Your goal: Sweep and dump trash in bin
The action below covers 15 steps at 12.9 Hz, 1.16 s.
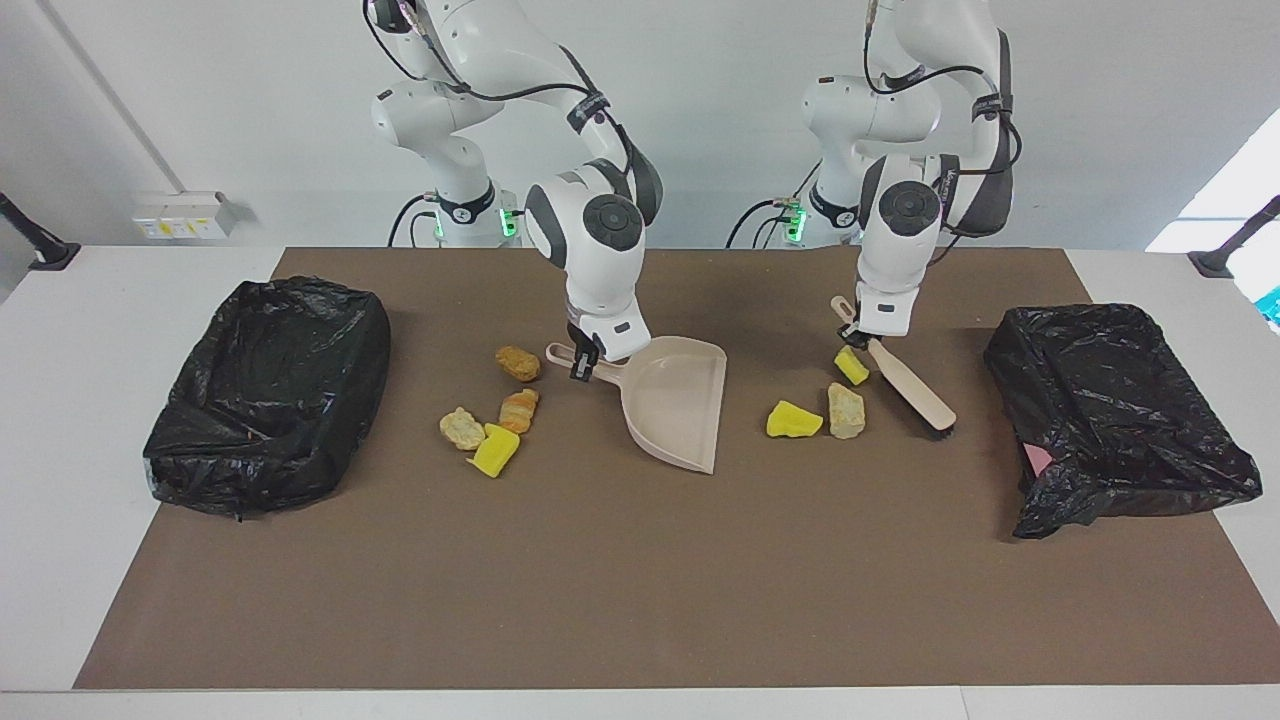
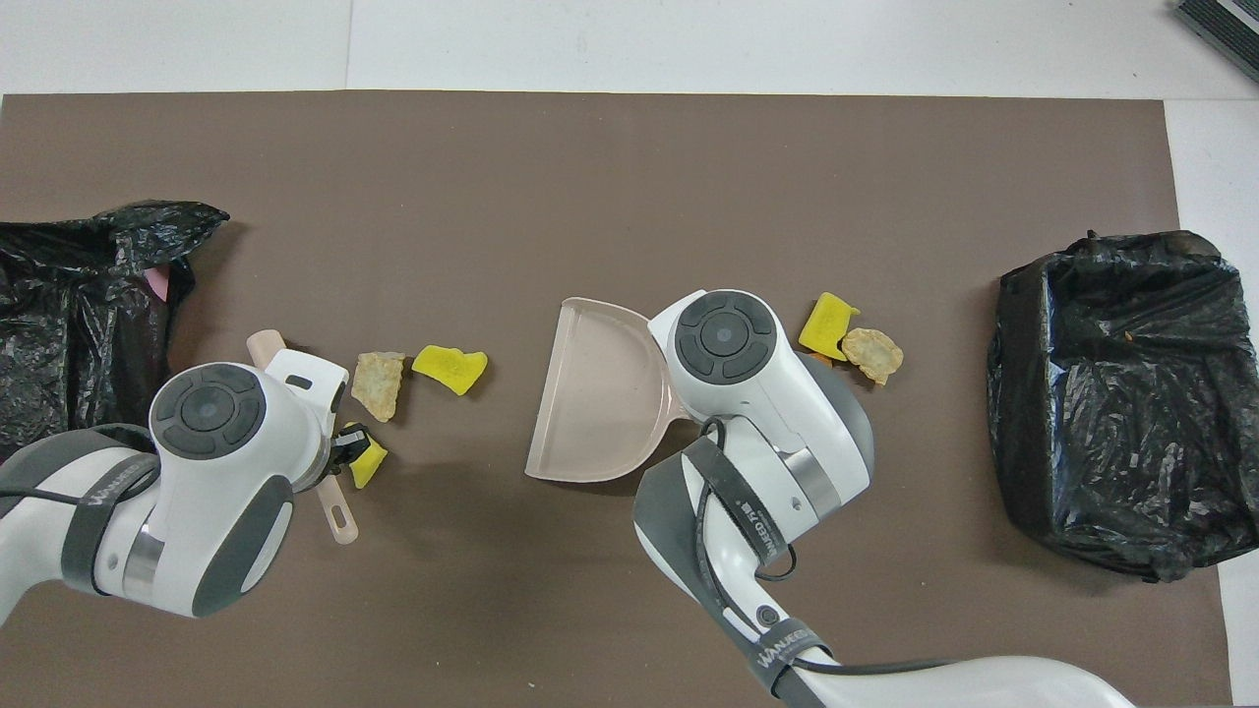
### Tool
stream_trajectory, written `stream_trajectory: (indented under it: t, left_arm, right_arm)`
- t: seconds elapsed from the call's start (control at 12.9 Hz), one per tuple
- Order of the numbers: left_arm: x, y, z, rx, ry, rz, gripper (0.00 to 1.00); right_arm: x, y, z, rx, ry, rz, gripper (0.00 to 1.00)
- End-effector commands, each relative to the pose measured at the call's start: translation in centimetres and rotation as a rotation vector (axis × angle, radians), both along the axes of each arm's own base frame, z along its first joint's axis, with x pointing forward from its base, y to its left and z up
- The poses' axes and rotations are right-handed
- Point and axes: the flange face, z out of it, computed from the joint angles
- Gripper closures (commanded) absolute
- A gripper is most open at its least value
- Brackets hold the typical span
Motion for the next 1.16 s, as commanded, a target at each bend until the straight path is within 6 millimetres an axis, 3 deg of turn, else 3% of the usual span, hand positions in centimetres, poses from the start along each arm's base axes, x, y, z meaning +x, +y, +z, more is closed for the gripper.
stream_trajectory:
  t: [0.0, 0.31, 0.7, 0.93, 1.09]
  left_arm:
    - [-0.8, -2.1, 0.4, -0.026, -0.042, -0.15, 1.0]
    - [-2.0, -6.9, 0.3, -0.096, -0.055, -0.32, 1.0]
    - [-6.2, -15.3, 1.0, -0.2, -0.03, -0.555, 1.0]
    - [-7.7, -20.2, 3.1, -0.27, -0.052, -0.634, 1.0]
    - [-6.9, -20.4, 4.2, -0.281, -0.073, -0.611, 1.0]
  right_arm:
    - [-0.1, 0.1, 0.1, 0.018, -0.006, -0.035, 1.0]
    - [-0.1, 0.1, 0.1, 0.017, -0.003, -0.035, 1.0]
    - [-0.3, -0.1, 0.0, 0.014, 0.001, -0.038, 1.0]
    - [-0.4, -0.1, -0.1, 0.013, 0.002, -0.037, 1.0]
    - [-0.4, -0.2, -0.1, 0.013, 0.003, -0.038, 1.0]
